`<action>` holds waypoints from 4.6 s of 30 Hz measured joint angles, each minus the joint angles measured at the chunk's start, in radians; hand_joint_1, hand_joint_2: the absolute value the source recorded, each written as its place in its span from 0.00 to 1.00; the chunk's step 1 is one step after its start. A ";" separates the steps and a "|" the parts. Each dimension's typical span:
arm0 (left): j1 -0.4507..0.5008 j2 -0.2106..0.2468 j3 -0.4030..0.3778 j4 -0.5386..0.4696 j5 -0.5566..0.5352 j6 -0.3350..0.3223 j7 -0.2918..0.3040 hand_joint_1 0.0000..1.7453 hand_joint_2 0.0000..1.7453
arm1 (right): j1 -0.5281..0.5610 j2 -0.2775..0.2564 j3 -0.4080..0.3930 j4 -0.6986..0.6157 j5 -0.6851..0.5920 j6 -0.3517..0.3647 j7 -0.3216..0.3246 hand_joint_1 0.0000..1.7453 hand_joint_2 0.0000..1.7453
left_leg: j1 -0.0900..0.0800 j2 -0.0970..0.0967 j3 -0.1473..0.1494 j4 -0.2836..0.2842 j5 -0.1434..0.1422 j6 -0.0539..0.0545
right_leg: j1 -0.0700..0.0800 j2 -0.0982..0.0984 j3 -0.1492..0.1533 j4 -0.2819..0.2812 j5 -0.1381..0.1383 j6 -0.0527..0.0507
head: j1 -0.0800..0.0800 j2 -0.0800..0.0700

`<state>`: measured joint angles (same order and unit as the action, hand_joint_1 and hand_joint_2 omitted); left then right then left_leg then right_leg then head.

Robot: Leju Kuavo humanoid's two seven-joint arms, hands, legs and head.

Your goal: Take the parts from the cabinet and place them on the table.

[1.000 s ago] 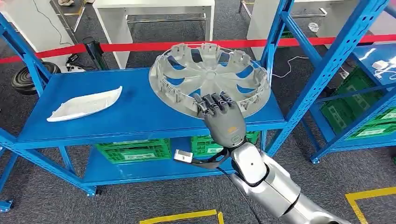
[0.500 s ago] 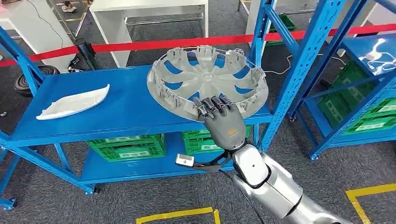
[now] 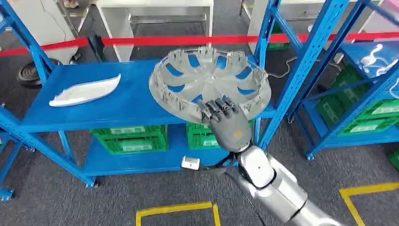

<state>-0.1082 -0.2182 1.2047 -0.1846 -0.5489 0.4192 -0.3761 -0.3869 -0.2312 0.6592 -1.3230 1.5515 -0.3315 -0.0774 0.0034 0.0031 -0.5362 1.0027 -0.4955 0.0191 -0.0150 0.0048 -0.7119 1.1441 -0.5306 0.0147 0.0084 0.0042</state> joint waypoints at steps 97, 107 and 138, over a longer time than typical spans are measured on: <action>-0.007 0.014 -0.024 -0.001 0.024 -0.003 -0.027 0.00 1.00 | 0.028 0.069 -0.054 -0.038 0.011 0.054 -0.012 1.00 1.00 | 0.004 0.061 -0.032 0.019 -0.003 0.000 | 0.004 -0.010 0.031 0.078 -0.005 0.016 | 0.004 0.000; -0.006 0.012 -0.023 -0.001 0.024 0.024 -0.016 0.00 1.00 | 0.026 0.087 -0.068 -0.039 0.013 0.058 -0.018 1.00 1.00 | 0.003 0.010 -0.087 0.151 -0.092 -0.051 | 0.008 -0.012 0.115 -0.127 0.062 -0.044 | 0.002 0.000; -0.003 0.010 -0.003 -0.001 0.036 0.114 -0.043 0.00 1.00 | 0.013 0.127 -0.077 -0.011 0.016 0.081 -0.024 1.00 1.00 | 0.006 0.014 -0.080 0.176 -0.123 -0.041 | 0.010 -0.002 0.111 -0.145 0.079 -0.036 | 0.016 0.000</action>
<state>-0.1114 -0.2079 1.2013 -0.1858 -0.5131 0.5329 -0.4196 -0.3735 -0.1045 0.5825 -1.3344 1.5671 -0.2503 -0.1010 0.0095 0.0176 -0.6162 1.1787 -0.6185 -0.0224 -0.0047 0.0025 -0.6012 0.9990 -0.4519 -0.0213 0.0248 0.0042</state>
